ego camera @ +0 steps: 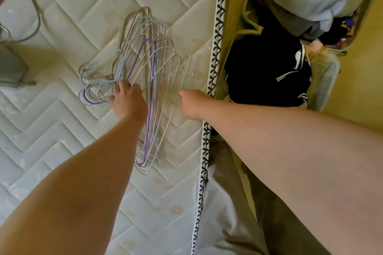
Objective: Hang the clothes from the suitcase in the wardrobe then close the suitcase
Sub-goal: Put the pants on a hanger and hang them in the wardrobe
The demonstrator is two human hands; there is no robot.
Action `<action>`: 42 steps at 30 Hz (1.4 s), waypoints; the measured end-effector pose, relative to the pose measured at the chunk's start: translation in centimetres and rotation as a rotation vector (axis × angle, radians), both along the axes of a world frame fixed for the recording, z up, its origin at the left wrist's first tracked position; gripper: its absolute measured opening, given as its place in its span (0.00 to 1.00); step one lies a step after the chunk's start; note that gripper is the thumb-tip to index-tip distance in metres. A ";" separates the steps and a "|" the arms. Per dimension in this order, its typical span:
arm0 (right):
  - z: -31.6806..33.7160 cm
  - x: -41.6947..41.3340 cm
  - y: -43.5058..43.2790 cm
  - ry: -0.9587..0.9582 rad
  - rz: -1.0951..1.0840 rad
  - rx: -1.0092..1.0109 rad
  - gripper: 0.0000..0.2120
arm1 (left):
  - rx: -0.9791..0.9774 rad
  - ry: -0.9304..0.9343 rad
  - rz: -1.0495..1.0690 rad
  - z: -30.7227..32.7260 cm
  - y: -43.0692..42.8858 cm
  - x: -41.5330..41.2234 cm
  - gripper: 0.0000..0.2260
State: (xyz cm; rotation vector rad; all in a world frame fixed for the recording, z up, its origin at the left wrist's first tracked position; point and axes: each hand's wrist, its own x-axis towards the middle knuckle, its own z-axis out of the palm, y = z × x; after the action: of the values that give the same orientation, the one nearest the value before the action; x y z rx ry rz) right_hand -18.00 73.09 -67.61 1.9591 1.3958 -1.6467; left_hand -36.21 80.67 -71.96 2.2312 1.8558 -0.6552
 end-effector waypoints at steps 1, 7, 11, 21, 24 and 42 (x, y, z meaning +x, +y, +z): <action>0.0 -0.1 -0.1 -0.002 0.020 -0.007 0.25 | 0.000 0.004 -0.027 0.2 -0.1 0.0 0.09; 1.1 -0.9 -0.4 0.038 0.003 -0.035 0.25 | -0.035 -0.002 -0.167 2.6 -1.3 -0.5 0.18; 2.5 -0.9 -0.4 0.070 -0.036 -0.024 0.26 | -0.026 0.009 -0.279 4.6 -1.3 -1.1 0.23; 4.5 0.7 -1.2 0.138 -0.003 -0.014 0.30 | 0.006 0.175 -0.356 7.4 0.1 1.3 0.16; 4.6 0.6 -1.9 0.143 -0.035 -0.025 0.29 | 0.045 0.196 -0.298 7.9 0.8 1.6 0.21; 5.9 -0.7 -0.4 0.114 -0.124 0.029 0.26 | 0.326 -0.066 0.200 10.1 7.2 0.3 0.13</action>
State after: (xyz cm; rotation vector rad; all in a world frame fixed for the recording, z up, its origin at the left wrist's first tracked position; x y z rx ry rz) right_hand -18.66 72.73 -61.71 2.0347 1.3690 -1.8298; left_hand -35.86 87.91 -61.90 2.1705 2.2488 -0.2569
